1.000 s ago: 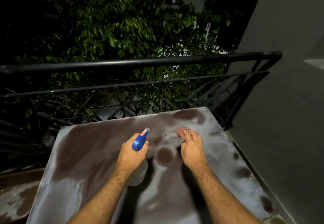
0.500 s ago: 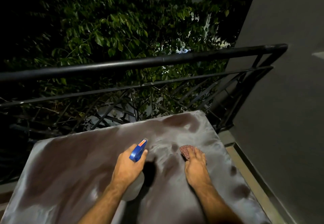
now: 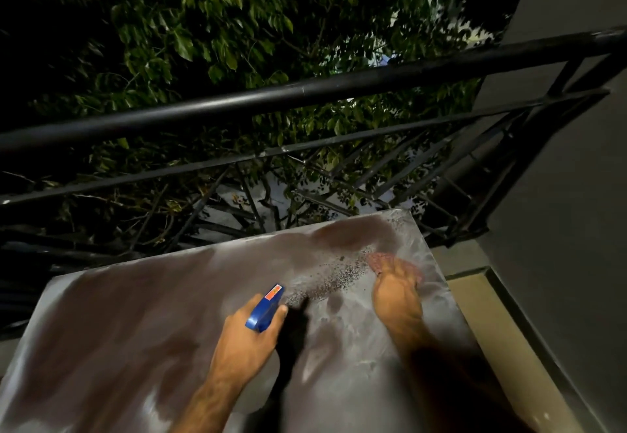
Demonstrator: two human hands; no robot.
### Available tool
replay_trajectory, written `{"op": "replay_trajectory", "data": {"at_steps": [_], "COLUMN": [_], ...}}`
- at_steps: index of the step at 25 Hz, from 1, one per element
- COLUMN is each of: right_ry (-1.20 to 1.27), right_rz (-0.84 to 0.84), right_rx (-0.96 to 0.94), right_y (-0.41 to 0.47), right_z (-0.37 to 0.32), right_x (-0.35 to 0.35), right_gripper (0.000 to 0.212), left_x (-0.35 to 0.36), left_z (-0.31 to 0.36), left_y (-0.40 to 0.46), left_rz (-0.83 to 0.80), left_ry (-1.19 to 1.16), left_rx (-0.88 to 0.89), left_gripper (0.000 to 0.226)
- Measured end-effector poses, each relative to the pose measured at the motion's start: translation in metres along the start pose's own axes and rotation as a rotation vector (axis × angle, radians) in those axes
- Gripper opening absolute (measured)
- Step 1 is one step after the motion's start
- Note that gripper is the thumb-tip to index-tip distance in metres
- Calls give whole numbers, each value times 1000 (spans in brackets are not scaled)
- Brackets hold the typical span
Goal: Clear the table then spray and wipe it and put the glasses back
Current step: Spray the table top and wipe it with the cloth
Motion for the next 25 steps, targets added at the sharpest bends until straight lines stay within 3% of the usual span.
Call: {"op": "replay_trajectory", "data": {"at_steps": [3, 6, 9, 11, 14, 16, 18, 22, 24, 25], "right_ry": [-148, -189, -228, -261, -92, -35, -62, -105, -114, -109], "right_rz": [53, 34, 53, 100, 92, 90, 94, -7, -36, 29], "right_rx": [-47, -394, -662, -543, -147, -111, -278, -795, -905, -866], "right_y": [-14, -54, -54, -11, 59, 72, 54, -42, -41, -22], "right_z": [-38, -100, -107, -75, -18, -18, -49, -105, -98, -87], "right_x": [14, 39, 48, 37, 6, 1, 14, 65, 65, 53], "right_gripper": [55, 49, 47, 55, 59, 58, 56, 50, 48, 50], "left_x": [1, 3, 3, 5, 10, 13, 14, 14, 13, 13], "left_z": [1, 1, 4, 4, 8, 12, 12, 16, 16, 13], "left_y": [7, 18, 24, 28, 30, 33, 39, 41, 39, 38], "left_rz": [33, 66, 83, 76, 74, 77, 96, 137, 147, 142], "left_ry": [-8, -5, -45, -49, -43, -52, -81, -98, -89, -99], "left_rx": [-13, -30, -8, -10, -6, 3, -9, -18, -29, -52], "left_gripper": [34, 27, 26, 27, 28, 23, 21, 15, 15, 15]}}
Point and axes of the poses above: each hand's wrist, its own y-axis towards the middle knuckle, its own x-axis out of the palm, z = x × y, the point moved 8 cm from there along y, towards the middle knuckle, and after that the axes turned 6 degrees about -z, right-handed, at the moved point
